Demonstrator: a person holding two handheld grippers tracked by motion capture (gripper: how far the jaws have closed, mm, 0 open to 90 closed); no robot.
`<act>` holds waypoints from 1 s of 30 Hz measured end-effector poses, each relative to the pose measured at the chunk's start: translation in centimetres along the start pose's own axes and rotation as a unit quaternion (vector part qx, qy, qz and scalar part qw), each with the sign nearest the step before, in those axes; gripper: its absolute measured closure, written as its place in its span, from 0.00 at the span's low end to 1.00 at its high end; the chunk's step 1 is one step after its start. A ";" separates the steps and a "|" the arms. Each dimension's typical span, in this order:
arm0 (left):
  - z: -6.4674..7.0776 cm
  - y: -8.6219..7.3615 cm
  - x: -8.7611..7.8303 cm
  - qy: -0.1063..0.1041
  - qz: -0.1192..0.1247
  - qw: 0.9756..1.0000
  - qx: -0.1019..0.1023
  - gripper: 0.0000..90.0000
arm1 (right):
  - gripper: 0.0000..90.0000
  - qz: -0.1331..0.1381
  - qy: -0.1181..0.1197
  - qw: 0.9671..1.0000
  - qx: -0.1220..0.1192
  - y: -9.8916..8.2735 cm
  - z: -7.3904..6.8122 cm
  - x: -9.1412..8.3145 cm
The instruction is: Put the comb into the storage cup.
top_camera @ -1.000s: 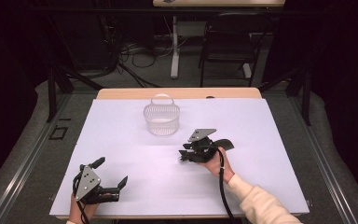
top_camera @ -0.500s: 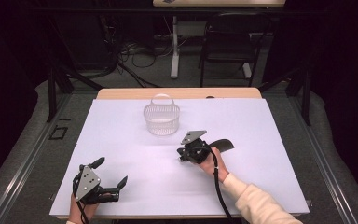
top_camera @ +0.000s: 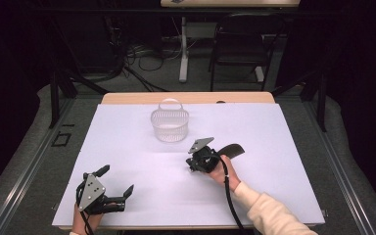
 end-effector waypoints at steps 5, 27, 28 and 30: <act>0.0 -0.1 0.0 0.001 -0.002 1.000 0.000 0.00 | 1.00 -0.008 0.004 1.000 -0.007 -0.2 -0.2 0.0; -0.2 -0.1 -0.1 0.005 -0.003 1.000 0.002 0.00 | 1.00 -0.033 0.014 0.999 -0.016 -1.4 -1.1 -1.0; -0.1 -0.1 0.0 0.004 -0.004 1.000 0.001 0.00 | 1.00 -0.033 0.015 0.999 -0.015 -1.5 -1.1 -1.1; -0.1 -0.1 0.0 0.004 -0.004 1.000 0.002 0.00 | 1.00 -0.033 0.015 0.999 -0.015 -1.5 -1.1 -1.1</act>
Point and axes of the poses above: each handheld gripper's, and its own axes: x roughly forward along the jaws, y roughly out of its top, z roughly to its right, the point moved 10 cm from there along x, roughly forward along the jaws, and after that the axes turned 6 degrees about x, right-handed, at the moved point
